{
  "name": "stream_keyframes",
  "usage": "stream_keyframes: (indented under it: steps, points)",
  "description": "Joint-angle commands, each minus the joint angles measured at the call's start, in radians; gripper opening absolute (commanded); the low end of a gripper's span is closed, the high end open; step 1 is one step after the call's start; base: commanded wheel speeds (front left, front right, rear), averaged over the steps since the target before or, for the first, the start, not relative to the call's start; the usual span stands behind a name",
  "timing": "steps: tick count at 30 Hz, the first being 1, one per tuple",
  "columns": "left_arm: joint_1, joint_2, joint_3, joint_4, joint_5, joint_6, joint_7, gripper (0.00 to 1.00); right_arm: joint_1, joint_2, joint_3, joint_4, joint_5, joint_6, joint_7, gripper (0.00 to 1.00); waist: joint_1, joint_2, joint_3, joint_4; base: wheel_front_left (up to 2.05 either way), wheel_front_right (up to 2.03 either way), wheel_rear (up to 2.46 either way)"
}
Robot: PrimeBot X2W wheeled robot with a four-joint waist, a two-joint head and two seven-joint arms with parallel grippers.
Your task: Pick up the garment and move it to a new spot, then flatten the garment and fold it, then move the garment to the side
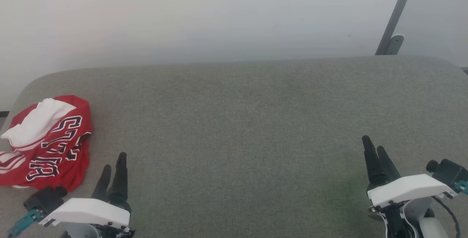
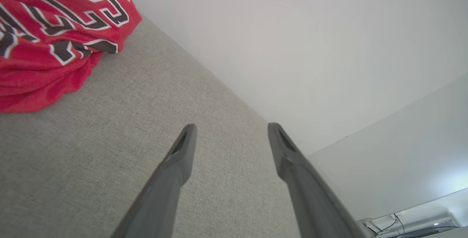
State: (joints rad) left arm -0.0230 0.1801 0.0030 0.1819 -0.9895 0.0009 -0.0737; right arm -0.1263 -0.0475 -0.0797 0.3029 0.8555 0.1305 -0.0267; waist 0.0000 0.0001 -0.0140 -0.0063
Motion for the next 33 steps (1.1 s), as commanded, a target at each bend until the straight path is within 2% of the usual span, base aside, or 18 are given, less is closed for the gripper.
stream_keyframes:
  steps: [1, 21, 33]
  points:
    - [-0.008, 0.012, 0.000, -0.013, 0.030, -0.005, -0.011, 1.00, -0.022, -0.003, -0.004, -0.011, -0.038, 0.000, -0.011, 1.00, 0.0000, -0.0001, 0.000, 0.000, 0.00, 0.00, 0.00]
    - [0.006, 0.032, 0.006, -0.030, 0.266, -0.036, -0.067, 1.00, -0.031, -0.003, -0.005, -0.015, -0.267, 0.000, -0.061, 1.00, 0.0000, -0.0001, -0.006, -0.002, 0.00, 0.00, 0.00]
    - [0.008, 0.045, 0.030, -0.034, 0.404, -0.078, -0.099, 1.00, -0.034, -0.004, -0.009, -0.019, -0.392, 0.000, -0.086, 1.00, 0.0000, -0.0001, -0.011, -0.003, 0.00, 0.00, 0.00]
